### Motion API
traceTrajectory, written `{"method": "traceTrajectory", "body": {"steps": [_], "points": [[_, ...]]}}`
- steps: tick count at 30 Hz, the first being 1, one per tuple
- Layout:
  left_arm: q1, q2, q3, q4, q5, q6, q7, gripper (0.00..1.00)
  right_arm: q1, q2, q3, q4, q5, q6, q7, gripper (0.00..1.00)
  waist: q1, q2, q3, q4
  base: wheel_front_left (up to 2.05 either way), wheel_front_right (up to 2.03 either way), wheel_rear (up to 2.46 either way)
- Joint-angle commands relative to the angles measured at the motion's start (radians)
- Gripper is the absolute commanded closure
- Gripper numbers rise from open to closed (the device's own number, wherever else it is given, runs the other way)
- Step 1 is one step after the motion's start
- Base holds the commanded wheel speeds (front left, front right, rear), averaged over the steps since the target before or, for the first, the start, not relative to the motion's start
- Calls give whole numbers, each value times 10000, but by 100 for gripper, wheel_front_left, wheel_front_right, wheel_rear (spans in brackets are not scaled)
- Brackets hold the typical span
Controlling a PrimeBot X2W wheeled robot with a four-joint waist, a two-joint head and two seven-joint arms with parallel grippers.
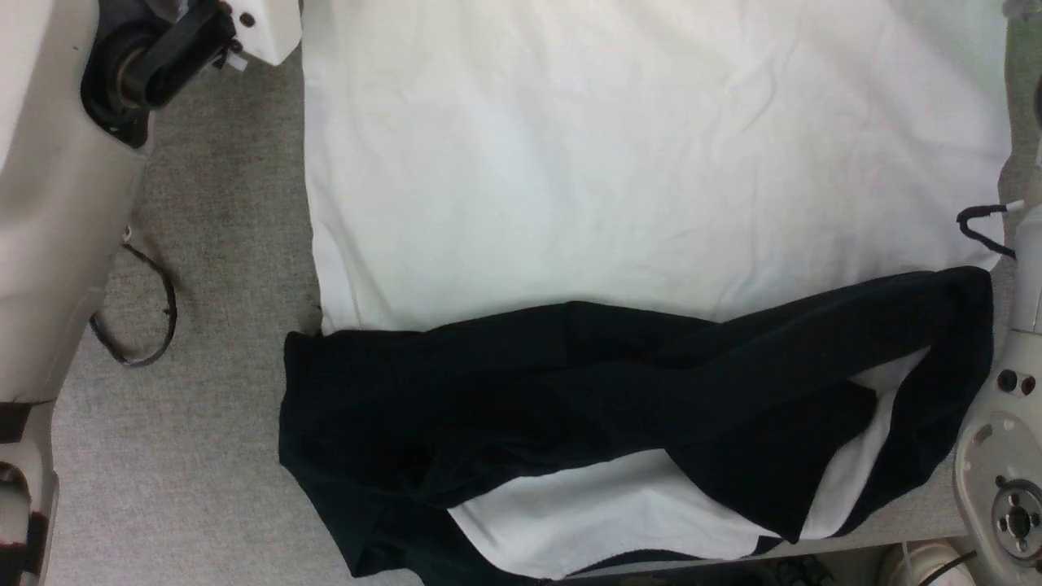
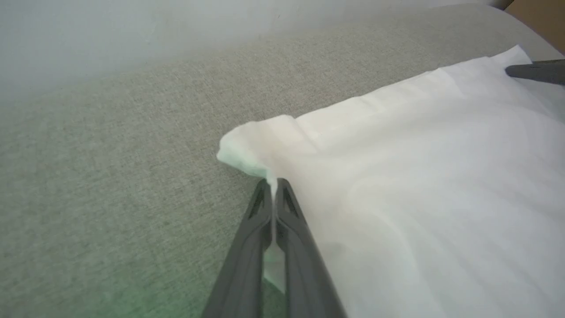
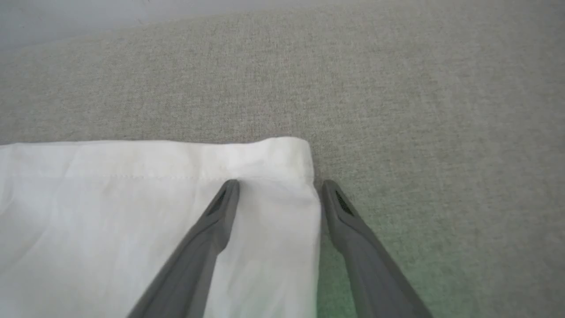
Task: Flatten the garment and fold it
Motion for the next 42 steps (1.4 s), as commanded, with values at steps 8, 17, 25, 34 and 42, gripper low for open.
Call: {"method": "traceTrajectory", "body": {"steps": [8, 17, 25, 34, 42], "points": [[-167, 48, -191, 129, -167, -74, -111, 100, -160, 39, -107, 476, -358, -7, -200, 100, 1, 0, 20, 57, 0, 0, 0], [-198, 38, -129, 104, -180, -74, -1149, 100, -267, 39, -47, 200, -409, -7, -869, 100, 1, 0, -417, 195, 0, 0, 0], [360, 375, -202, -47, -309, -74, -2500, 100, 269, -124, 71, -406, 14, -7, -1544, 100, 1, 0, -1376, 409, 0, 0, 0], [1547, 644, -551, -735, -721, -74, -3804, 100, 1869, -679, 566, -1466, 1261, -7, -1965, 100, 1, 0, -2655, 876, 0, 0, 0], [3429, 1386, -738, -1958, -1140, -9, -4465, 100, 4231, -950, 1178, -3177, 2451, -7, -1744, 100, 1, 0, -4080, 1047, 0, 0, 0]]}}
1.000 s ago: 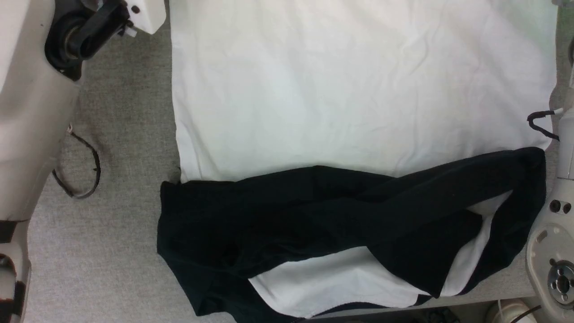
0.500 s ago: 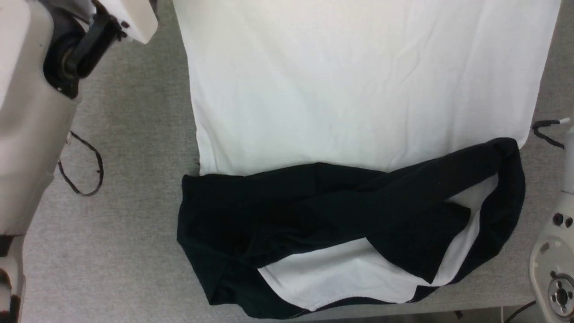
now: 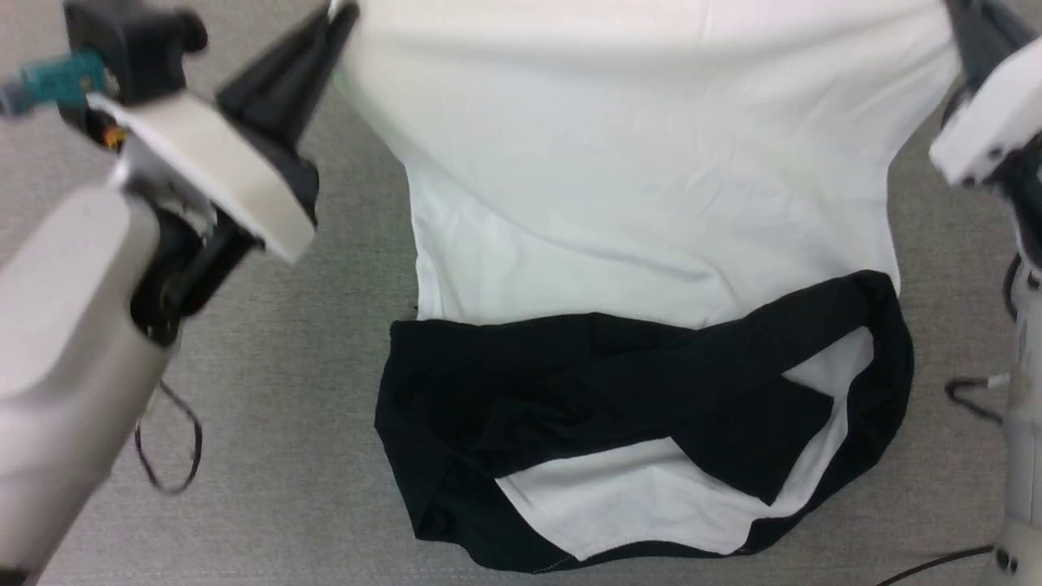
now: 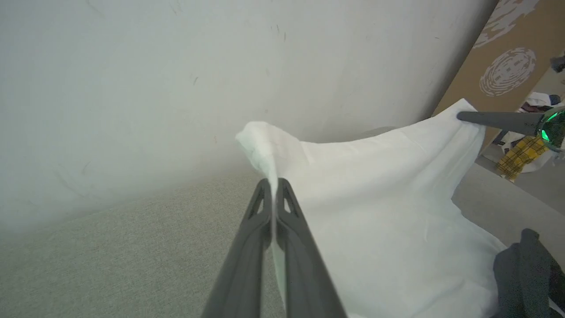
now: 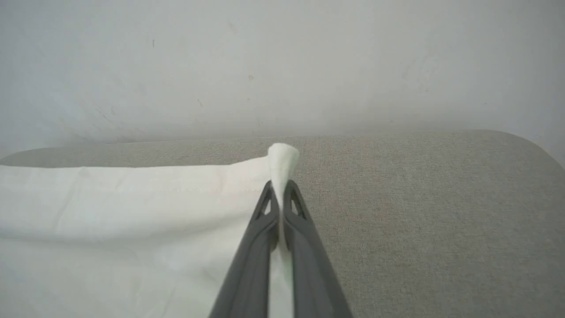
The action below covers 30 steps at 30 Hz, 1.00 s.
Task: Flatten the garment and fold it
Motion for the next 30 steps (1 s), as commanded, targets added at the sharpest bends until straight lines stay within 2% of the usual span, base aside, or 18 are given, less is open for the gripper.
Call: {"method": "traceTrajectory", "body": {"steps": [1, 5, 11, 18, 24, 30], "points": [[502, 214, -40, -315, -100, 38, -84, 100, 516, -19, 23, -388, 257, -7, 82, 100, 1, 0, -1007, 234, 0, 0, 0], [1757, 748, -32, -1432, -326, 398, -235, 100, 2006, 31, 19, -1638, 763, -7, 472, 100, 1, 0, -1667, 280, 0, 0, 0], [3609, 1345, -207, -3037, -388, 1228, -492, 100, 4139, 293, -351, -3316, 1183, -7, 985, 100, 1, 0, -2438, 398, 0, 0, 0], [5296, 1697, -425, -4010, -545, 1986, -813, 100, 5703, 654, -715, -4280, 1348, -7, 1338, 100, 1, 0, -3012, 441, 0, 0, 0], [7122, 1685, -689, -4711, -1165, 2581, -1266, 100, 7292, 884, -1082, -4739, 1671, -7, 1717, 100, 1, 0, -3394, 437, 0, 0, 0], [8466, 1398, -1151, -4553, -1585, 2835, -1561, 100, 8812, 946, -1314, -4648, 1974, -7, 2036, 100, 1, 0, -3501, 351, 0, 0, 0]]}}
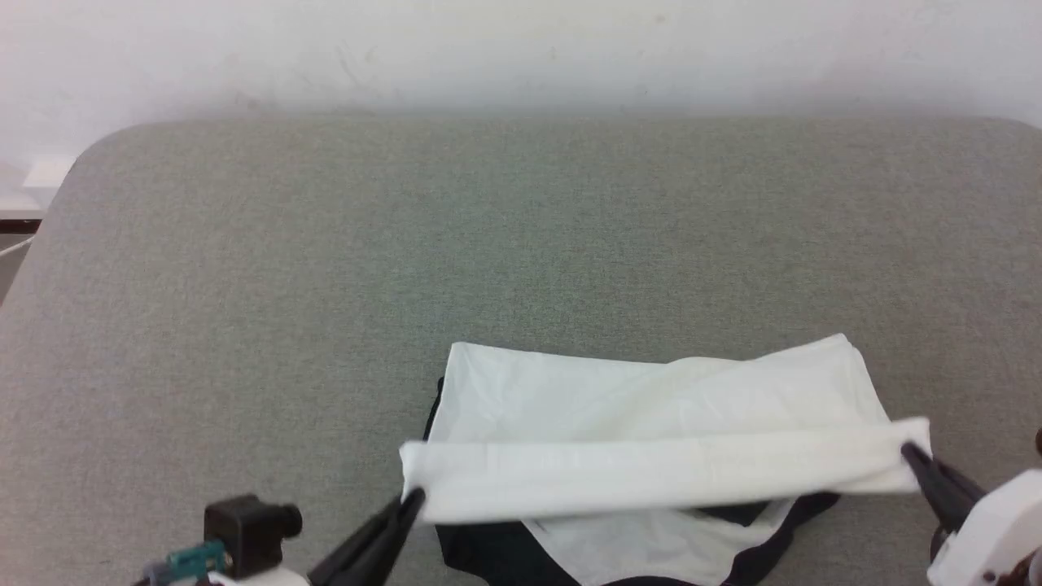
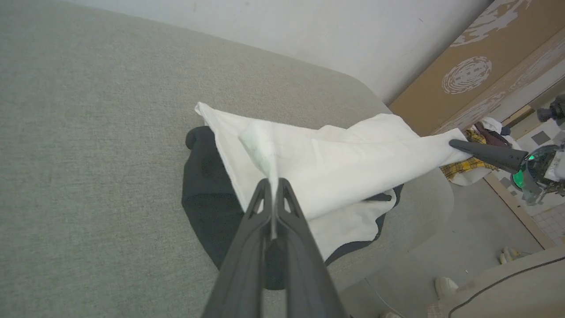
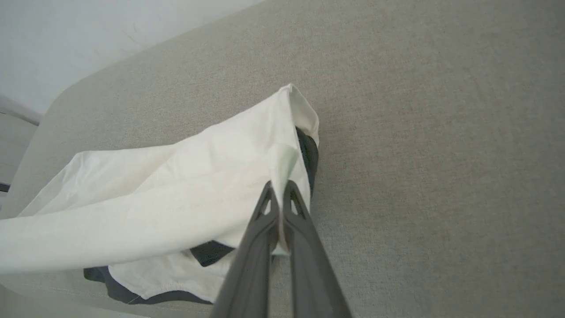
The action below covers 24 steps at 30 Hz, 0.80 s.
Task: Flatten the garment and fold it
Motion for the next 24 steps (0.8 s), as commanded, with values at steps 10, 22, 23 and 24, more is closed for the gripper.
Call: {"method": "traceTrajectory", "body": {"steps": [10, 22, 23, 24], "points": [[258, -609, -296, 1073, -250, -152, -71, 100, 851, 31, 589, 1058, -333, -7, -680, 100, 1, 0, 27, -294, 0, 0, 0], [-786, -1631, -859, 3942, -248, -743, 740, 100, -172, 33, 1507, 3291, -1109, -7, -1477, 100, 1, 0, 15, -649, 0, 0, 0], [-853, -1724, -869, 4120, -241, -773, 726, 100, -280, 33, 1546, 3507, -1119, -7, -1576, 100, 1, 0, 29, -665, 0, 0, 0], [-925, -1813, -871, 4281, -230, -788, 709, 100, -385, 33, 1582, 3712, -1147, -7, -1675, 100, 1, 0, 64, -675, 0, 0, 0]]}}
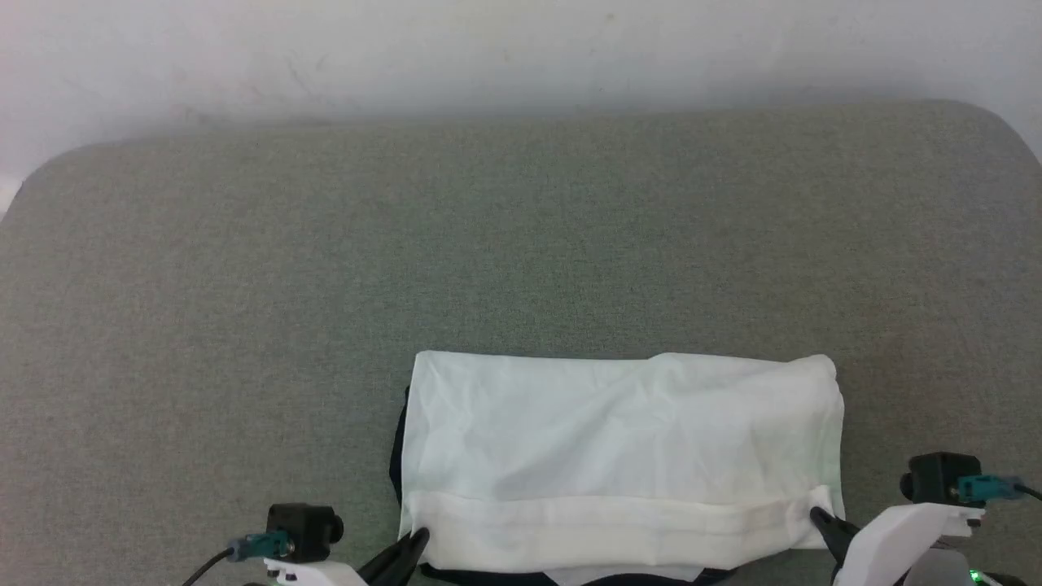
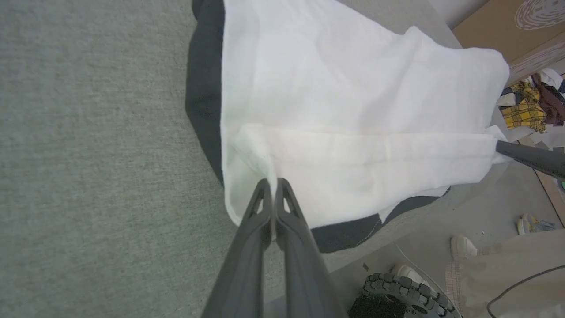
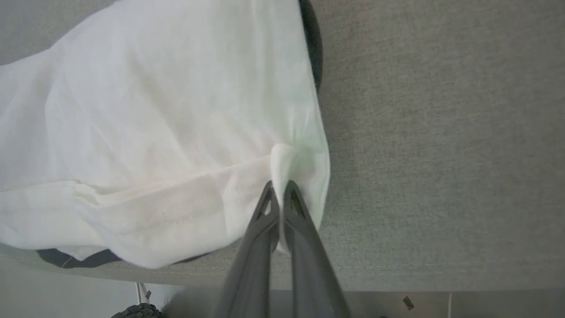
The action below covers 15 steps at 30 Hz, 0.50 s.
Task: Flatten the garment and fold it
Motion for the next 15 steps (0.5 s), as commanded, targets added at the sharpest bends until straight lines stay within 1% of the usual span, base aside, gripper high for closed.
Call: {"method": "traceTrajectory", "body": {"steps": [1, 6, 7, 8, 9, 10, 11, 13, 15], "points": [[-205, -90, -14, 147, 25, -58, -35, 100, -216, 23, 43, 151, -54, -7, -119, 100, 0, 0, 70, -7, 0, 0, 0], [-599, -395, -10, 850, 133, -123, -100, 100, -730, 23, 179, 1008, -214, -7, -592, 100, 0, 0, 296, 5, 0, 0, 0], [-641, -447, 3, 959, 127, -128, -122, 100, -811, 23, 187, 1119, -249, -7, -704, 62, 0, 0, 315, 7, 0, 0, 0], [-675, -487, 19, 1033, 124, -144, -159, 80, -881, 23, 210, 1183, -283, -7, -825, 4, 0, 0, 327, 12, 0, 0, 0], [-689, -525, 76, 1067, 95, -151, -246, 56, -930, 23, 208, 1233, -242, -7, -917, 0, 0, 0, 331, 20, 0, 0, 0], [-694, -545, 128, 1071, 77, -161, -338, 22, -964, 24, 186, 1248, -212, -7, -995, 0, 0, 0, 329, 30, 0, 0, 0], [-695, -538, 164, 1044, 97, -164, -435, 0, -979, 24, 171, 1216, -215, -7, -1061, 0, 0, 0, 324, 42, 0, 0, 0], [-651, -511, 236, 887, 124, -133, -623, 0, -922, 24, 79, 997, -230, -7, -1147, 0, 0, 0, 291, 100, 0, 0, 0], [-517, -470, 395, 567, 57, -36, -823, 0, -745, 24, -52, 529, -59, -7, -1126, 0, 0, 0, 250, 162, 0, 0, 0]]}}
